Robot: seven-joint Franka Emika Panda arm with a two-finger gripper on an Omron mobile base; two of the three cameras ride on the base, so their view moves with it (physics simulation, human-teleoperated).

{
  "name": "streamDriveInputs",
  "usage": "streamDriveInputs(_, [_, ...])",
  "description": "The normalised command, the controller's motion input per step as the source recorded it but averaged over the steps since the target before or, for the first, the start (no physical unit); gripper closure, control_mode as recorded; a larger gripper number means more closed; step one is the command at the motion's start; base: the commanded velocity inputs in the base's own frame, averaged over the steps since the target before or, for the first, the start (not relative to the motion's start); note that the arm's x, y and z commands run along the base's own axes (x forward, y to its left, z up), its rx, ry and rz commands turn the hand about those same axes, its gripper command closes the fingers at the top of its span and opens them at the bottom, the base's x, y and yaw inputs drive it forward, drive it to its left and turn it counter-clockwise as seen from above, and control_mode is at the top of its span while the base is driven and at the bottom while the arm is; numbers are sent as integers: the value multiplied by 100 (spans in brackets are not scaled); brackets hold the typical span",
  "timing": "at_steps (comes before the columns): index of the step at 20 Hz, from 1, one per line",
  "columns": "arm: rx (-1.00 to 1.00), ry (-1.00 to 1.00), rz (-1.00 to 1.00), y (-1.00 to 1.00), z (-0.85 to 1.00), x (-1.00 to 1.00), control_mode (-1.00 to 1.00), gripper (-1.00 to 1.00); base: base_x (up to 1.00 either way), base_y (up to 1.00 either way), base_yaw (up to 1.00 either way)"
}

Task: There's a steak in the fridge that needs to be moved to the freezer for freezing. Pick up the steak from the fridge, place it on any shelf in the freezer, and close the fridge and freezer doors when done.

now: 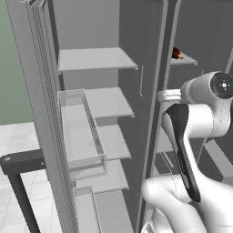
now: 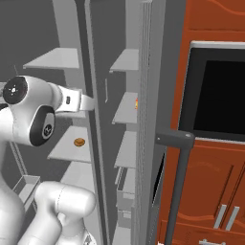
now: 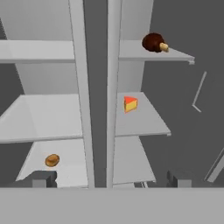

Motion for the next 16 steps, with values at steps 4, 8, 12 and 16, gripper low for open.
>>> streamDriveInputs(4, [0, 0, 0, 0, 0, -50, -100, -100, 0, 0, 0])
streamDriveInputs(8, [0, 0, 0, 0, 0, -63, -100, -100, 0, 0, 0])
streamDriveInputs(12, [1, 0, 0, 2, 0, -75, -100, -100, 0, 0, 0])
streamDriveInputs(16, [1, 0, 0, 11, 5, -76, -100, -100, 0, 0, 0])
